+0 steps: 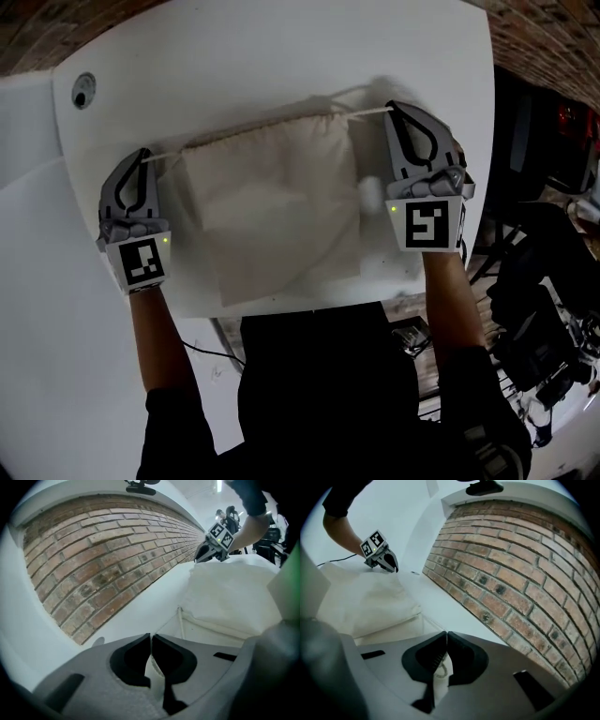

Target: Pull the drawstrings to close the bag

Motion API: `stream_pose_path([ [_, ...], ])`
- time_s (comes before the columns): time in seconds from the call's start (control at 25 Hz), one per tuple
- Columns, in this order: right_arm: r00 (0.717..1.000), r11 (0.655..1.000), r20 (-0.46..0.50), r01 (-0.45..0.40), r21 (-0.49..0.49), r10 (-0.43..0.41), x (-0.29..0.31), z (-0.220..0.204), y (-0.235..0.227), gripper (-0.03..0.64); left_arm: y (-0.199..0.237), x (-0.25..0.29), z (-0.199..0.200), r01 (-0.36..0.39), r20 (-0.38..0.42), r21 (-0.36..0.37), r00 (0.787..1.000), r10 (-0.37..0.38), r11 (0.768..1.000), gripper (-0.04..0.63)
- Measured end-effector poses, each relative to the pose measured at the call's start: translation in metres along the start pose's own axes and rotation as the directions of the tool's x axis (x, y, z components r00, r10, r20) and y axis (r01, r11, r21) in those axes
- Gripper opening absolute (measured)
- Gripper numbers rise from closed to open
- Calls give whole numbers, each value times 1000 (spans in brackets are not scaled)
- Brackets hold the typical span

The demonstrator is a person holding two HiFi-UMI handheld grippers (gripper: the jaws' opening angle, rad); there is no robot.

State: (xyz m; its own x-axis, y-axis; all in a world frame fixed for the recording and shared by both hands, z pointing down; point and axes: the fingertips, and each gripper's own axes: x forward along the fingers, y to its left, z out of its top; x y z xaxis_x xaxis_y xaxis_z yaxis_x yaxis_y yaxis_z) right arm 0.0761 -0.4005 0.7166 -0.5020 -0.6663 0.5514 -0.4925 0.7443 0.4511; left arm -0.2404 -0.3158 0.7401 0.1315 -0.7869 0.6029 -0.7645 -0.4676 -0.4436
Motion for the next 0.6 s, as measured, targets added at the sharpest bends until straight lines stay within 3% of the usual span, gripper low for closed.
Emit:
stream_pose_path([
  [0.2,999,995,31,-11,96,8,-5,7,-3,6,4,0,-2,0,12,-54,1000,1,999,21],
  [0.32,991,991,136,-25,130,8,-16,23,-4,6,8,-11,8,-22,59,-72,998,26,997,21],
  [0.44,964,980,265,-73,184,23,-33,44,-8,6,18,-28,23,-64,100,-119,992,76,991,21],
  [0.6,959,978,283,-56,199,-2,-56,61,-22,6,30,-56,43,-92,134,-163,984,114,982,21],
])
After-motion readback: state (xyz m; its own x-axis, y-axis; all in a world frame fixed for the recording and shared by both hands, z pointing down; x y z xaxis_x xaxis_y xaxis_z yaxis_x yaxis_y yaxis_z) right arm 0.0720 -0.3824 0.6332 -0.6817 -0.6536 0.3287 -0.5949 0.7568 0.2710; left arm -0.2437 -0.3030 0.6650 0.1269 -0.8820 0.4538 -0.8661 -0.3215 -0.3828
